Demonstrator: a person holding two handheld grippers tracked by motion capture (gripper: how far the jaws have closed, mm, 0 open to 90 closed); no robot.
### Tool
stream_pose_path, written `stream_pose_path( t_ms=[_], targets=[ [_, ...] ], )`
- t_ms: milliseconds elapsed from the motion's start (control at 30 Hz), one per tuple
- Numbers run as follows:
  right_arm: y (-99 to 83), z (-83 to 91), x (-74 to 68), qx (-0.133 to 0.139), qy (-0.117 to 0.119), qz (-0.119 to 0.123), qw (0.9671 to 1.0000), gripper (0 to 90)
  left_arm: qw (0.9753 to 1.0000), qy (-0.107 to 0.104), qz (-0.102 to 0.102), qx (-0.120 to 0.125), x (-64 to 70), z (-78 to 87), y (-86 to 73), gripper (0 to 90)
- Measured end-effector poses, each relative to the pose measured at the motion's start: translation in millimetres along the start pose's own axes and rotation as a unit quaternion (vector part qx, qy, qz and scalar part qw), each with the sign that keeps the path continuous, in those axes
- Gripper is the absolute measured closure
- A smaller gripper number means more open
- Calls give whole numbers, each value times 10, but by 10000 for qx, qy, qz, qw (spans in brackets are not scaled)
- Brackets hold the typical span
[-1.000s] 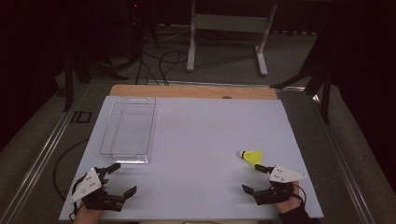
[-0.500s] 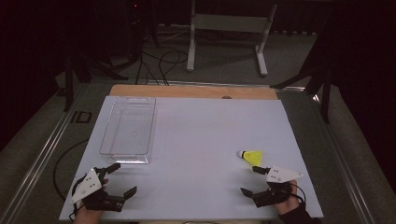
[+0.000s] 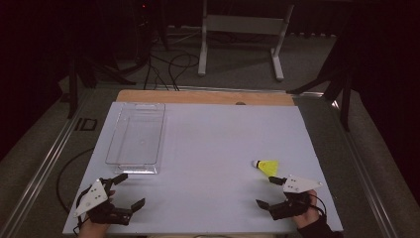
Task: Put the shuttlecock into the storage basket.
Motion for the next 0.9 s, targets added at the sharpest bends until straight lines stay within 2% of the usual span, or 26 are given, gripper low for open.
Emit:
stream_pose_path(
  t_ms=[100, 267, 367, 600, 667, 700, 867, 900],
  targets=[
    [32, 29, -9, 86, 17, 69, 9999, 87, 10000, 1, 11, 2, 0, -2, 0, 0],
    [91, 94, 3, 62, -78, 110, 9999, 87, 10000, 6, 19, -4, -3, 2, -1, 0],
    [141, 158, 37, -98, -221, 49, 9997, 87, 10000, 23, 26, -3, -8, 4, -2, 0],
    [259, 244, 93, -318, -240, 77, 9992, 87, 10000, 27, 12, -5, -8, 0, 0, 0],
    [262, 250, 108, -366, -244, 81, 9990, 87, 10000, 28, 19, -1, -8, -1, 1, 0],
    [258, 255, 138, -492, -241, 44, 9985, 87, 10000, 29, 21, -1, -9, -2, 0, 0],
    [267, 270, 194, -615, -224, 18, 9979, 87, 10000, 23, 10, -15, -7, -5, -2, 0],
    [275, 280, 228, -727, -245, -1, 9971, 87, 10000, 11, 8, -25, -6, -7, -4, 0]
  ],
)
Point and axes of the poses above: each handheld gripper's, and its own axes: z roughly backward along the jaws, y roughly out of its top, x roughly to its right, the point moved 9 cm from there along -z, roughly forward along the jaws, and after that the axes turned 1 degree about y, right-handed, at the moved point
